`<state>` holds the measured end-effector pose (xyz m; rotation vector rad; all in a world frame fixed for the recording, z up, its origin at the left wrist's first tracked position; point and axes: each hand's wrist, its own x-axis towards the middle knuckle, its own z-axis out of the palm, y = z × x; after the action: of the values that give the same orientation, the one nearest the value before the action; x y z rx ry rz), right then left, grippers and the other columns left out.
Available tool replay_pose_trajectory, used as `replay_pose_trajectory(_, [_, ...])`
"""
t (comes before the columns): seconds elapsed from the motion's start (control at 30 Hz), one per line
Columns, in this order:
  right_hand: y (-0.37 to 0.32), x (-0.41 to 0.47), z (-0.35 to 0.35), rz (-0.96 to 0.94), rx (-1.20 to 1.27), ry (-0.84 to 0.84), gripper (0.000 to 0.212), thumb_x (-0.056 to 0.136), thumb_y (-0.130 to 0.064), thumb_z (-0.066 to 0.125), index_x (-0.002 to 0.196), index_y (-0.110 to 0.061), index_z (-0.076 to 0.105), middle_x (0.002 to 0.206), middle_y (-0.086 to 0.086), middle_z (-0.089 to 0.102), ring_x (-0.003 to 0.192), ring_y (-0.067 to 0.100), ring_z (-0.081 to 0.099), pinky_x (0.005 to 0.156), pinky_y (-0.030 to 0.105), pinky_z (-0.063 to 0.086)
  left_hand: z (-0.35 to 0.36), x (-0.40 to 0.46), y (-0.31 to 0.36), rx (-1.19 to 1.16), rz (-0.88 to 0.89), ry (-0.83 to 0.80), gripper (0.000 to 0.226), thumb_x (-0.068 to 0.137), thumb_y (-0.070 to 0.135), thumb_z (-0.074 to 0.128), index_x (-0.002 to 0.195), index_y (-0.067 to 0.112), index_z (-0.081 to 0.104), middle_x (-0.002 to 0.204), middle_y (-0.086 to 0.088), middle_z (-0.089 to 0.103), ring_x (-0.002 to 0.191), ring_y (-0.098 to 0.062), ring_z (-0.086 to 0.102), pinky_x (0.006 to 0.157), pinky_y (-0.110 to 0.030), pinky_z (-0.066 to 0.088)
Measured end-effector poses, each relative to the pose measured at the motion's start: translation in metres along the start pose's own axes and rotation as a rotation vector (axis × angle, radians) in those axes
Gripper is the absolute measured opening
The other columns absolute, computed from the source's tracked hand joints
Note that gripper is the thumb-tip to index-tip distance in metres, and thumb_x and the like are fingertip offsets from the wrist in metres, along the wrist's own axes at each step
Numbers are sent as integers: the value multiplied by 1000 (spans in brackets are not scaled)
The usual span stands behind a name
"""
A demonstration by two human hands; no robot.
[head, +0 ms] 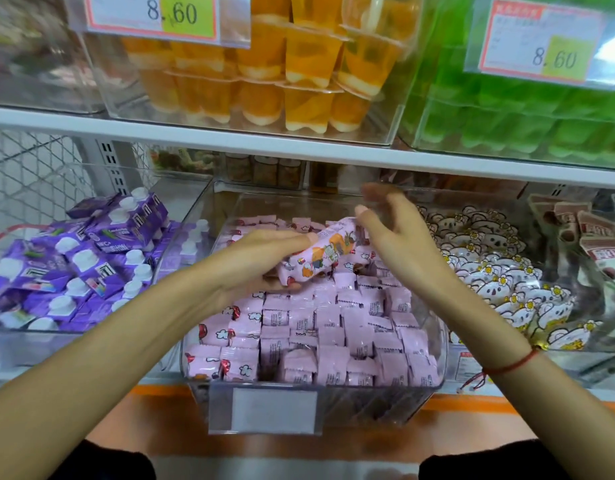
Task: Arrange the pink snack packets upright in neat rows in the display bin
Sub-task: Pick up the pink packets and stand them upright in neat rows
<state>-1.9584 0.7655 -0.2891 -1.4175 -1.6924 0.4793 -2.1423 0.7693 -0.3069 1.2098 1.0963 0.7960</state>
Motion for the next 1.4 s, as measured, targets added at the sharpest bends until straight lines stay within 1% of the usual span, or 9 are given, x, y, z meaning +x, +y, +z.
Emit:
replay_pose_trajectory(0.13, [-8, -5, -3, -332, -355, -292, 40, 90, -26, 58, 130, -28, 53, 125, -2, 56, 116, 17, 44, 100, 36, 33, -1, 3, 3, -16, -74, -5, 24, 92, 31, 58, 101, 12, 69, 92, -9, 75, 77, -15, 72, 62, -23, 59])
replay_pose_trajectory(0.3, [-8, -5, 0, -285, -327, -434, 36, 86, -31, 66, 122, -25, 61, 115, -6, 63, 108, 14, 55, 94, 37, 42, -11, 1, 5, 9, -119, -57, 41, 90, 50, 49, 116, 21, 62, 102, -5, 73, 95, -19, 70, 67, -28, 58])
replay_pose_trajectory(0.5, [2, -1, 9, -109, -52, -359, 27, 80, -34, 71, 102, -21, 63, 96, 1, 65, 87, 20, 63, 80, 35, 53, -14, -10, 6, 161, 120, 113, 31, 80, 29, 72, 109, 20, 66, 95, 5, 74, 89, -10, 70, 81, -25, 56])
replay_pose_trajectory(0.7, [4, 4, 2, -247, 30, -370, 51, 82, -18, 71, 128, -25, 50, 113, -5, 62, 97, 13, 59, 86, 28, 51, 1, -5, 3, 306, 473, 192, 30, 82, 16, 70, 111, 15, 64, 94, 9, 68, 74, 8, 62, 68, -5, 46])
replay_pose_trajectory(0.87, [19, 2, -13, -256, -138, -45, 54, 82, -23, 70, 129, -30, 45, 96, -7, 64, 87, 15, 62, 82, 42, 52, 8, 22, -9, 540, 505, 158, 43, 85, 21, 68, 124, 24, 51, 123, 5, 58, 104, 1, 56, 87, -20, 49])
replay_pose_trajectory(0.93, [28, -1, -20, -202, -147, 55, 55, 82, -27, 70, 129, -32, 41, 89, -5, 64, 79, 15, 64, 75, 37, 54, 12, 33, -17, 781, 485, 63, 42, 91, 20, 60, 131, 26, 47, 136, 3, 49, 118, -10, 49, 100, -33, 44])
replay_pose_trajectory(1.07, [41, -2, -21, -77, -83, 72, 52, 81, -23, 72, 120, -24, 38, 82, -6, 58, 67, -9, 61, 53, 4, 43, 21, 45, -25, 1184, 459, -121, 43, 100, 33, 39, 142, 26, 38, 140, 5, 45, 118, -14, 45, 98, -28, 34])
replay_pose_trajectory(1.13, [44, 0, -18, -19, -93, 36, 51, 81, -23, 73, 114, -23, 34, 76, -8, 55, 63, -10, 59, 48, 1, 39, 21, 48, -27, 1342, 460, -104, 43, 101, 38, 33, 143, 28, 37, 146, 9, 40, 129, -16, 37, 104, -31, 30])
replay_pose_trajectory(1.4, [29, 12, -32, -57, -498, -228, 50, 82, -25, 72, 115, -13, 36, 86, 6, 64, 85, 30, 64, 74, 43, 53, 19, 48, -27, 1334, 508, -5, 36, 98, 35, 40, 132, 29, 48, 130, 8, 51, 118, -18, 46, 89, -31, 36])
